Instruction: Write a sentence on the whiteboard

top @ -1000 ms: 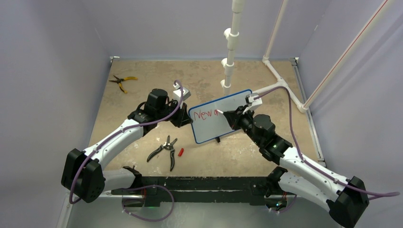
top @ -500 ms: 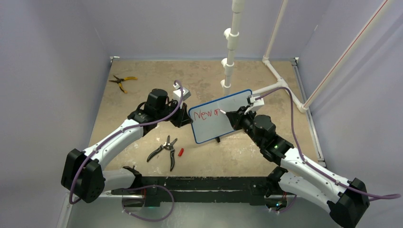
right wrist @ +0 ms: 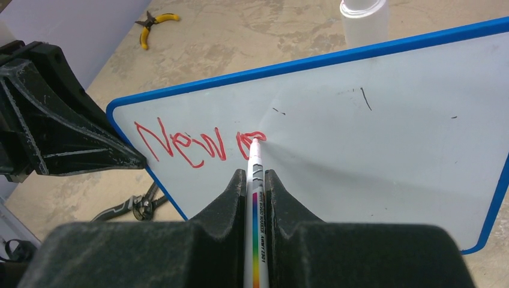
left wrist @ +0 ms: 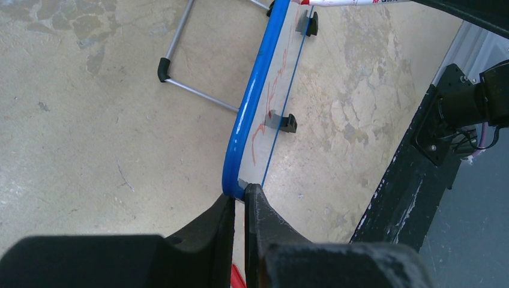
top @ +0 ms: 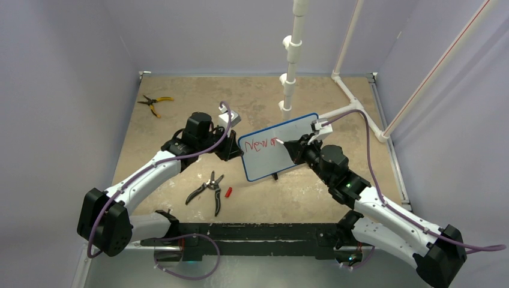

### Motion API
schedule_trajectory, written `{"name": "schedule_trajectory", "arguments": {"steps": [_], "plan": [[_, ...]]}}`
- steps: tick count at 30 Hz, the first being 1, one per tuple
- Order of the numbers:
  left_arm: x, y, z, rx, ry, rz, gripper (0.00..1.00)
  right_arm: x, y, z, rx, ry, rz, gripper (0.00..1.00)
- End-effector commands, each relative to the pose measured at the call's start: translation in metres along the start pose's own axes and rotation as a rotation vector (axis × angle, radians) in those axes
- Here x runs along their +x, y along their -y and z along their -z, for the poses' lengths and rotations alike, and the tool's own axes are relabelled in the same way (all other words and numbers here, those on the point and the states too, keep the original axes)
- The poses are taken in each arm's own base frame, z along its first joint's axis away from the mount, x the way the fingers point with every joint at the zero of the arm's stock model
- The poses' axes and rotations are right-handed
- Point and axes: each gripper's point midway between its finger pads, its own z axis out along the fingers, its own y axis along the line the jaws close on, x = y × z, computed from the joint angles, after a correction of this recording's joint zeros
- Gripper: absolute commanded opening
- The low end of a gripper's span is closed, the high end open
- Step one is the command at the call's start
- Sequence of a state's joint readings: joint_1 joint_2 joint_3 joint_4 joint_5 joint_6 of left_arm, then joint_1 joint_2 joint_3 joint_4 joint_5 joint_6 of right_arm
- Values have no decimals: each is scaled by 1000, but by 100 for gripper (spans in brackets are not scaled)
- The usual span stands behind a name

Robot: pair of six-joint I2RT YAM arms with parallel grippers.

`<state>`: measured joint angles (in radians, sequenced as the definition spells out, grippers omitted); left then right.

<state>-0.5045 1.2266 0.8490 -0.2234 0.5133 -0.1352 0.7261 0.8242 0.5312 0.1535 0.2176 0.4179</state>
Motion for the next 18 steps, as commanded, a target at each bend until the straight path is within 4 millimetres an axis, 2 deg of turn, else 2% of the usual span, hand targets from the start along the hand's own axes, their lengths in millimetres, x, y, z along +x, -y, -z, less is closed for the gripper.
{"name": "schedule_trajectory", "arguments": {"steps": [1, 8, 14, 18], "plan": [[-20, 2, 5, 2, 68, -68, 0, -18, -9, 1, -39, 57, 9, 0], [-20, 2, 5, 1, 68, -67, 0, -12, -6, -2, -25, 40, 6, 0], [-20, 2, 5, 0, 69, -68, 0, -30, -9, 8, -35, 99, -8, 0], [-19, 1, 4, 0, 65, -65, 0, -28, -10, 10, -41, 85, -8, 0]]}}
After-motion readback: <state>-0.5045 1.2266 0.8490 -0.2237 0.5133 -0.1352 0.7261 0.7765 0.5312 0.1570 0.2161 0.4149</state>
